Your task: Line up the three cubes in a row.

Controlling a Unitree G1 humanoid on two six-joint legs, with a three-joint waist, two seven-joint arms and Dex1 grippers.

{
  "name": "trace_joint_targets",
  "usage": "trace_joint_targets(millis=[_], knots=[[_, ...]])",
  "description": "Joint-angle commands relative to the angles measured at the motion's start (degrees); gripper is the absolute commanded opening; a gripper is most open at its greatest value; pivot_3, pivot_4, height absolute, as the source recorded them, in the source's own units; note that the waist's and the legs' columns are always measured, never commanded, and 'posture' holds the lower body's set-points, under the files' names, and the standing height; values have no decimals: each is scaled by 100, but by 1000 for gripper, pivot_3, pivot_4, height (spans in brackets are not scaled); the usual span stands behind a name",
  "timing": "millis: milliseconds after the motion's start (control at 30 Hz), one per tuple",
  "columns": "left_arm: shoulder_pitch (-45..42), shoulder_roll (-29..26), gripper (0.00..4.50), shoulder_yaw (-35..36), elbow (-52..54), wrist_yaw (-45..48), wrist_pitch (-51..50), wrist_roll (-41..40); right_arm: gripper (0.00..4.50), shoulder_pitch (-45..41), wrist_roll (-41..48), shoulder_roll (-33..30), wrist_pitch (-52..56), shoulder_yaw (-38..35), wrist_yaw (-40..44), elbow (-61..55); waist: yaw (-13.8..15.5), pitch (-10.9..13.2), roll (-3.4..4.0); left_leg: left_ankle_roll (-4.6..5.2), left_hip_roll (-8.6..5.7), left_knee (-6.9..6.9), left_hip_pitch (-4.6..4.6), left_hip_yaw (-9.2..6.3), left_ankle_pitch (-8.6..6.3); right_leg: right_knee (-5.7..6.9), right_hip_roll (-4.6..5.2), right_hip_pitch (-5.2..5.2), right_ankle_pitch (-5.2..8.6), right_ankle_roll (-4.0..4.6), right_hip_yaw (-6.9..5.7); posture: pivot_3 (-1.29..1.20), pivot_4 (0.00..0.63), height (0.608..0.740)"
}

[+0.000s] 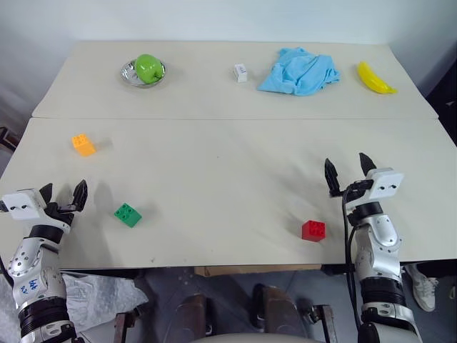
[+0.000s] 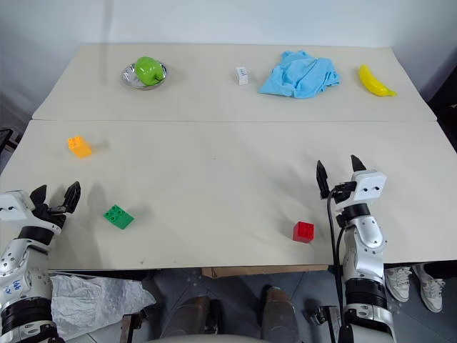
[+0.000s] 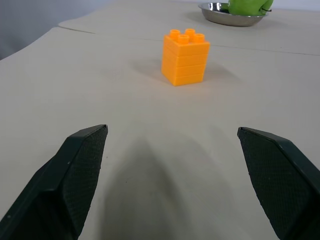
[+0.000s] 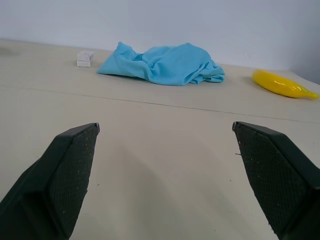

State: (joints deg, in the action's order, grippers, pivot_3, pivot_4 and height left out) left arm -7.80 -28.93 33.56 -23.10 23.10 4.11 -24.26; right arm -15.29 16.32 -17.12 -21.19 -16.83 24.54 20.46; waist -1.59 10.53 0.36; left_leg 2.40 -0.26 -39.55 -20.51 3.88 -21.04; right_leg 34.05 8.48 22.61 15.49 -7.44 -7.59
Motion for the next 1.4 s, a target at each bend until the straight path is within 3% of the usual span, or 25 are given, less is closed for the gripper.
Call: trace_joint_targets(millis=[33,167,267,367,533,767,867,1067,1200,1400], knots=[[195,-53,4404,1,269,-44,27,71,4500,31,151,-84,-27,-68,88,-234,-2,0,0,0,0,0,0,0,0,0,0,0,0,0,0,0,150,740],[424,-122,4404,82,941,790,-249,-682,4500,200,535,-240,243,-1,593,-753,3,0,0,0,1,2,0,0,0,-2,1,0,0,0,2,0,150,740],[551,-433,4404,-134,1488,1442,-523,-837,4500,437,1411,-477,1043,-156,1066,-1480,25,1,1,0,2,1,-2,-4,0,-3,4,-1,0,0,5,0,150,740],[305,-940,4404,-269,1819,2152,-799,-1049,4500,919,1927,-1381,1883,-256,1975,-2205,84,7,11,1,0,-2,-3,-12,-1,-7,8,-6,0,1,18,0,150,740],[-153,-1549,4404,-731,1965,3295,-1347,-1320,4500,1651,2113,-2742,2518,-732,3077,-2475,152,10,20,0,1,-1,0,-9,-4,-14,6,-9,0,1,14,0,150,740],[-432,-1802,4404,-1658,2218,4451,-1583,-1222,4500,2599,1685,-4153,2530,-1028,4889,-1973,158,16,25,4,0,8,1,11,-5,-24,-2,-8,-1,-1,-5,0,150,740],[-318,-1768,4404,-1750,2701,4515,-1905,-1434,4500,2577,1656,-4260,2441,-1047,5233,-1931,145,19,19,4,4,7,4,16,-5,-25,-3,-8,-2,-3,-3,0,150,740],[-130,-1732,4404,-2155,3019,4777,-1825,-1142,4500,1626,1358,-4431,2476,-5,5912,-2092,149,28,28,3,7,1,15,26,-5,-19,-3,-11,-2,-3,6,0,150,740],[34,-1741,4404,-2202,3132,4815,-1701,-1026,4500,955,1188,-4421,3112,661,5815,-2167,176,31,30,-1,9,1,10,19,-6,-22,-2,-9,-1,-2,1,0,150,740],[131,-1750,4404,-2166,3438,4748,-1748,-1071,4500,597,641,-4287,3402,1592,5886,-2221,240,32,31,-1,4,-7,-4,0,-8,-26,3,-8,-1,-2,-4,0,150,740]])
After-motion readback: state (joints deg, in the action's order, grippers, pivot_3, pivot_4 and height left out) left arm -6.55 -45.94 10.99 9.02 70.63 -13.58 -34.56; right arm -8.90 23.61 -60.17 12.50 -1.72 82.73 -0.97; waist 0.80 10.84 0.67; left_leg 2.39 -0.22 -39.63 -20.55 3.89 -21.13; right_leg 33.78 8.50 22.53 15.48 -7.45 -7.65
